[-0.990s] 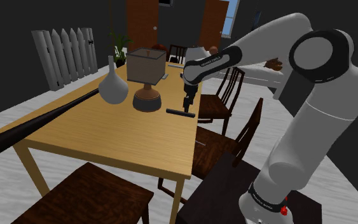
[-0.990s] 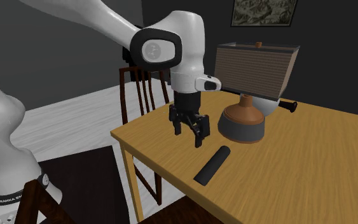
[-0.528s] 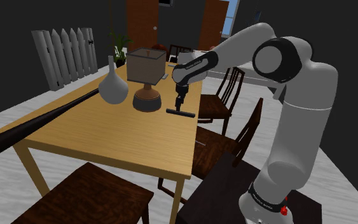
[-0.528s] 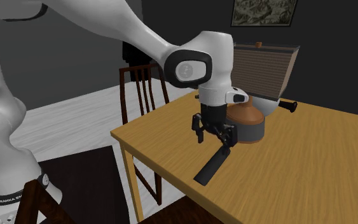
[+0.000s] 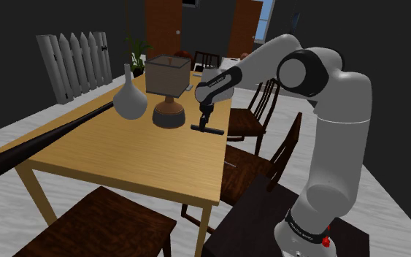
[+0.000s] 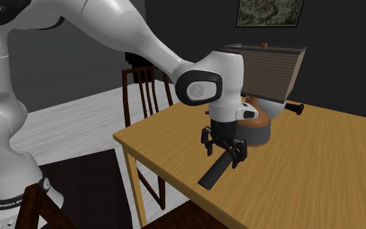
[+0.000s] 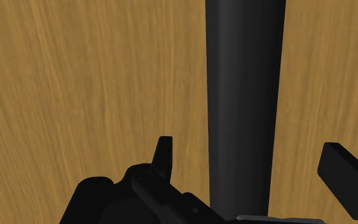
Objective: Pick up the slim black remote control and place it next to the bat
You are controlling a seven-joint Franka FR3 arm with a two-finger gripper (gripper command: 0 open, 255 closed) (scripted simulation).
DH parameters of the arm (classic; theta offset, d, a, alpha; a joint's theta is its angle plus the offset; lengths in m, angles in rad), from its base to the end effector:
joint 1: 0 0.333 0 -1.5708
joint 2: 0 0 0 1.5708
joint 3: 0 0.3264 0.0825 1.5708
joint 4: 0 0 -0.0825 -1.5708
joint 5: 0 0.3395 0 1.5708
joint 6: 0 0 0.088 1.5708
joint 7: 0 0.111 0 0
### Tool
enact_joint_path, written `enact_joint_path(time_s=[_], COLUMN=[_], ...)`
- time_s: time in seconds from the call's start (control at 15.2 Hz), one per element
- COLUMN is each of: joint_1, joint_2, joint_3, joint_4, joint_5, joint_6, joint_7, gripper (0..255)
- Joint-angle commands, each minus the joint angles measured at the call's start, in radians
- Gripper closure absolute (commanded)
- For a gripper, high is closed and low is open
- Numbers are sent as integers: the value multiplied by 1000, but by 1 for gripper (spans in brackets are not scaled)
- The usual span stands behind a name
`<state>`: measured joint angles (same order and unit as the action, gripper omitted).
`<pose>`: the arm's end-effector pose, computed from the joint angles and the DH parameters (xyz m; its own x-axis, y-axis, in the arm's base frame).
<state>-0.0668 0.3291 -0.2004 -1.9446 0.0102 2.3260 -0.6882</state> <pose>0.5706 -0.1480 0.3560 0.9102 0.4141 0.0094 0.4121 -0.9076 0.0809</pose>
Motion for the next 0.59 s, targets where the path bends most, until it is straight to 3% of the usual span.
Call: enact_joint_path(time_s=[0.0,0.46,0.53], joint_1=[-2,-2,-2], joint_2=[8,9,9], joint_3=[1,1,1], joint_4=[-8,-7,-7], joint_5=[2,2,2], joint_6=[16,16,16], joint_7=[-2,-2,-2], gripper=[0,0,255])
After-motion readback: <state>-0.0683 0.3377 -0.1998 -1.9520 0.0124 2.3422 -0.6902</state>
